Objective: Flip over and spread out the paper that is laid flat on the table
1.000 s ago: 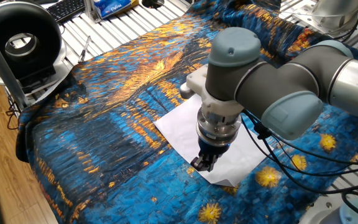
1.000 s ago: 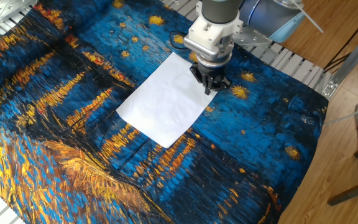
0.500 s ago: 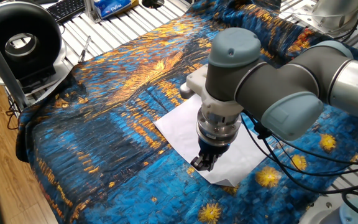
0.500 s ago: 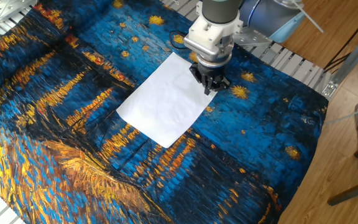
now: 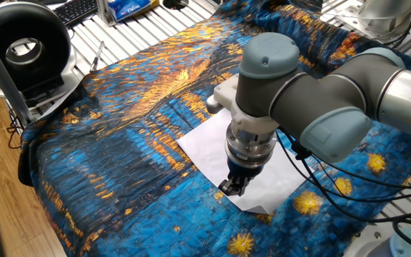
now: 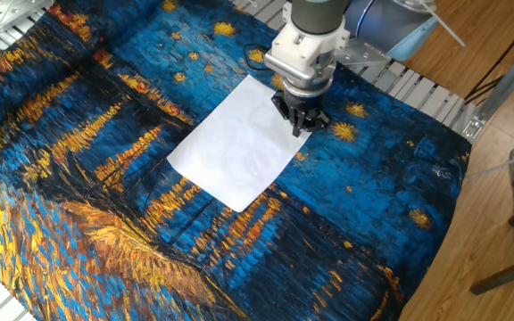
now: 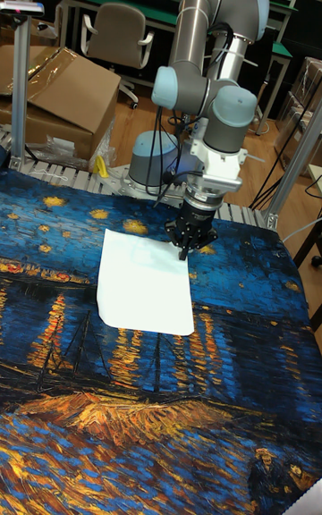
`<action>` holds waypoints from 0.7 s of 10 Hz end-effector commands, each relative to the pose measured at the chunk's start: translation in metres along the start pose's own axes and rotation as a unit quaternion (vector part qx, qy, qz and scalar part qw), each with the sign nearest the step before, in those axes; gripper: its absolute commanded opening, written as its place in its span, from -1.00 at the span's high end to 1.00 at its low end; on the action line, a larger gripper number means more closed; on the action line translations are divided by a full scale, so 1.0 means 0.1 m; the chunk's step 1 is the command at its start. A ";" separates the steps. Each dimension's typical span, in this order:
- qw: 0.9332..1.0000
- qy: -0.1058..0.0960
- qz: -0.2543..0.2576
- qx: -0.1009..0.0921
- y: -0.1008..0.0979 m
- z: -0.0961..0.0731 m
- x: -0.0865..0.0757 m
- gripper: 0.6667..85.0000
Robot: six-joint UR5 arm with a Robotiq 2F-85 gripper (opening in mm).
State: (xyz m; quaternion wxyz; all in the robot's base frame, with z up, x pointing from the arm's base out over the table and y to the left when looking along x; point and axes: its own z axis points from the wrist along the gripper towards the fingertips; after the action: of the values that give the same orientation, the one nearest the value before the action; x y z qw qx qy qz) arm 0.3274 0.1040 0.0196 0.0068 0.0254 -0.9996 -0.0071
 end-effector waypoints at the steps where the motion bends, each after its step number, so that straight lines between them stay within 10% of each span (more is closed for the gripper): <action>1: 1.000 -0.002 0.003 -0.003 0.02 -0.01 -0.01 0.99; 7: 1.000 -0.003 0.002 0.002 0.00 -0.01 -0.02 0.99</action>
State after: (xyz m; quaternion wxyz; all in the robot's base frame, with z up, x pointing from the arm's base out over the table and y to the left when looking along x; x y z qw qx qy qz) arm 0.3286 0.1021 0.0191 0.0042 0.0267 -0.9996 -0.0013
